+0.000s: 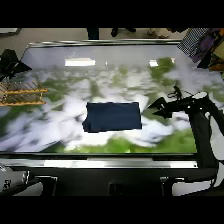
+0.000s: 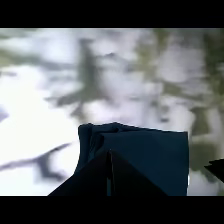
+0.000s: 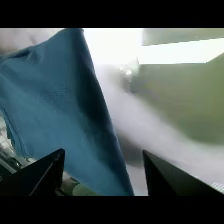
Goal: Fold the clothes and pants, and hang the long-sleeved shirts on hangers.
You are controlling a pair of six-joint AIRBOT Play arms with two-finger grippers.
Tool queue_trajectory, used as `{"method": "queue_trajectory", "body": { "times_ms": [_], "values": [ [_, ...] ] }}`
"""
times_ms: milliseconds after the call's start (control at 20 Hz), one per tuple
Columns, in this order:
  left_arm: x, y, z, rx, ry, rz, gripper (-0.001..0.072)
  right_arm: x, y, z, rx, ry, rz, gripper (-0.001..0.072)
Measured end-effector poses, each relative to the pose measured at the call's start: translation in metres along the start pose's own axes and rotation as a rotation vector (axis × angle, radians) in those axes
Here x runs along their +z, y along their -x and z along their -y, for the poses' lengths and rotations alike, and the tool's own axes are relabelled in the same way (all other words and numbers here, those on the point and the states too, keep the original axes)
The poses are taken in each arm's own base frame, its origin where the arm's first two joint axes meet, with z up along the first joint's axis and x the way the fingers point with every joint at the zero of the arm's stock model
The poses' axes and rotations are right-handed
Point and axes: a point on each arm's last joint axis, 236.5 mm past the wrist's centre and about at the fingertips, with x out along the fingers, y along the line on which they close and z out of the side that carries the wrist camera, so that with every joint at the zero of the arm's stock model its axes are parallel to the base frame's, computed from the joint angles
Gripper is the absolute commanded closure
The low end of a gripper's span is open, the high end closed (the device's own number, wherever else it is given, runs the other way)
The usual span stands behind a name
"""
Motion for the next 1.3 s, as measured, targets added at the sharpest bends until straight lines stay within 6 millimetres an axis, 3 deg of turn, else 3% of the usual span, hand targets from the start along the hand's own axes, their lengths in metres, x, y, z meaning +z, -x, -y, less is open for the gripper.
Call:
{"method": "queue_trajectory", "body": {
  "times_ms": [150,350,450,550,700,850,1000,1150,1300],
  "values": [
    [0.000,0.000,0.000,0.000,0.000,0.000,0.0692,-0.013,-0.033,0.001,0.004,0.011,-0.065,0.0167],
    [0.000,-0.003,-0.002,0.001,0.003,-0.004,0.0692,-0.023,-0.057,-0.007,0.007,0.032,-0.100,0.0193],
    [0.000,-0.005,-0.003,0.003,0.006,-0.009,0.0692,-0.025,-0.066,-0.010,-0.004,0.045,-0.104,0.0316],
    [0.000,-0.007,-0.004,0.004,0.009,-0.013,0.0692,-0.024,-0.072,-0.007,-0.026,0.058,-0.098,0.0616],
    [0.000,-0.009,-0.006,0.005,0.011,-0.018,0.0692,-0.019,-0.071,-0.015,-0.027,0.077,-0.078,0.0677],
    [0.000,-0.010,-0.006,0.005,0.012,-0.019,0.0692,-0.001,-0.056,-0.043,-0.007,0.122,-0.020,0.0677],
    [0.000,-0.011,-0.006,0.005,0.008,-0.020,0.0692,0.030,-0.030,-0.072,-0.033,0.173,0.062,0.0677],
    [0.000,-0.011,-0.006,0.005,0.005,-0.020,0.0691,0.066,0.008,-0.096,-0.066,0.192,0.173,0.0677],
    [0.000,-0.011,-0.006,0.005,0.001,-0.021,0.0691,0.104,0.059,-0.106,-0.076,0.170,0.310,0.0678]
  ]
}}
